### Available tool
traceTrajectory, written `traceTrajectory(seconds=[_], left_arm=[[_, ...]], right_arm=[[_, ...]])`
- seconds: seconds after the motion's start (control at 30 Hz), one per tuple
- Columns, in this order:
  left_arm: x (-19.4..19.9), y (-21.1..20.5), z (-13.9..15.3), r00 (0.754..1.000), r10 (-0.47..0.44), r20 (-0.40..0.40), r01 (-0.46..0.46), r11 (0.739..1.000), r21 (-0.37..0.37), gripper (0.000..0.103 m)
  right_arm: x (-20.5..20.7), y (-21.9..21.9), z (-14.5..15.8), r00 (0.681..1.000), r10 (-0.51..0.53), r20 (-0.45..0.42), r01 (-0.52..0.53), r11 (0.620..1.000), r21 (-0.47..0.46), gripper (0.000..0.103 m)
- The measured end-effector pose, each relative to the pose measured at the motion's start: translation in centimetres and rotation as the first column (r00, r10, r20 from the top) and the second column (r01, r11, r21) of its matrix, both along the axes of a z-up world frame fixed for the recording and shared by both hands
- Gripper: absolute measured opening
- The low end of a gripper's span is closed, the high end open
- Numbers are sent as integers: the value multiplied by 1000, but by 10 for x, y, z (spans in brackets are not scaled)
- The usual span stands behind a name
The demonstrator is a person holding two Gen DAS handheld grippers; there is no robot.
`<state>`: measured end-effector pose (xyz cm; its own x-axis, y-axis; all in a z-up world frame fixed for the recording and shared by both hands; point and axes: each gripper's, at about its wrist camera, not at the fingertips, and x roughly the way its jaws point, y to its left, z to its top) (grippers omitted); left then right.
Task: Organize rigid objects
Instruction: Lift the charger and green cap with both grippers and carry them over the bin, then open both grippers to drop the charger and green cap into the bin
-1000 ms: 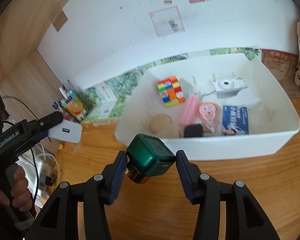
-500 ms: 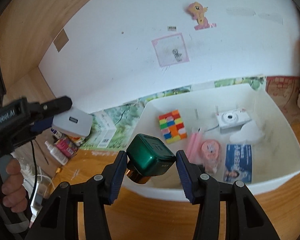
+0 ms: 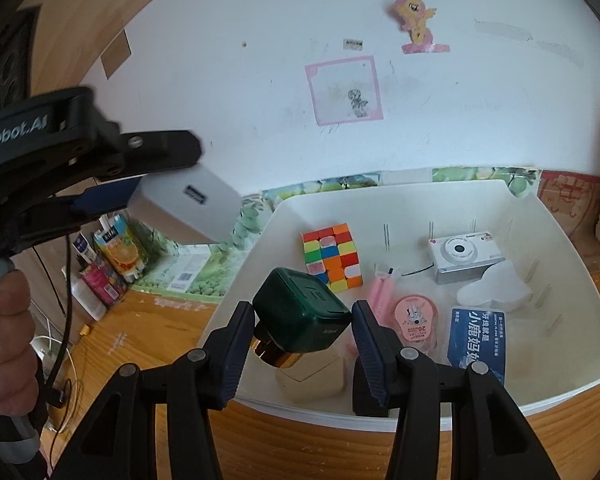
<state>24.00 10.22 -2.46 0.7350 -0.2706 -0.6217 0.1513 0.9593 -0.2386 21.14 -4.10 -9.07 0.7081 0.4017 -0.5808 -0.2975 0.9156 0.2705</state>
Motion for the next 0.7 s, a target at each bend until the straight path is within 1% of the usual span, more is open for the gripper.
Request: traceTrajectory(seconds=[0.07, 0.17, 0.3, 0.43, 0.53, 0.6, 0.67, 0.7], left_arm=[[5, -4, -8, 1000, -10, -18, 10, 1000, -2, 61], [13, -9, -20, 998, -21, -57, 20, 1000, -12, 61], [18, -12, -31, 996, -25, -84, 24, 1000, -10, 61], [19, -9, -38, 994, -22, -107, 21, 1000, -12, 61], [15, -2, -30, 999, -5, -48, 3, 999, -37, 62], [15, 0, -25, 999, -5, -35, 4, 999, -32, 62], [14, 2, -23, 999, -1, -38, 1, 1000, -15, 62], [13, 3, -23, 999, 4, -36, -5, 1000, -13, 63]], right_arm=[[1, 0, -3, 1000, -3, -18, 3, 1000, -4, 51], [5, 0, -8, 999, 1, -47, 0, 1000, 19, 51], [10, 6, -13, 998, 18, -66, -19, 1000, -11, 51], [13, 10, -13, 997, 42, -59, -43, 999, -14, 51], [12, 14, -15, 997, 55, -61, -56, 998, -11, 51], [12, 16, -15, 996, 61, -61, -62, 998, -12, 51], [12, 19, -16, 996, 65, -68, -66, 998, -19, 55], [12, 20, -16, 995, 65, -70, -67, 998, -23, 60]])
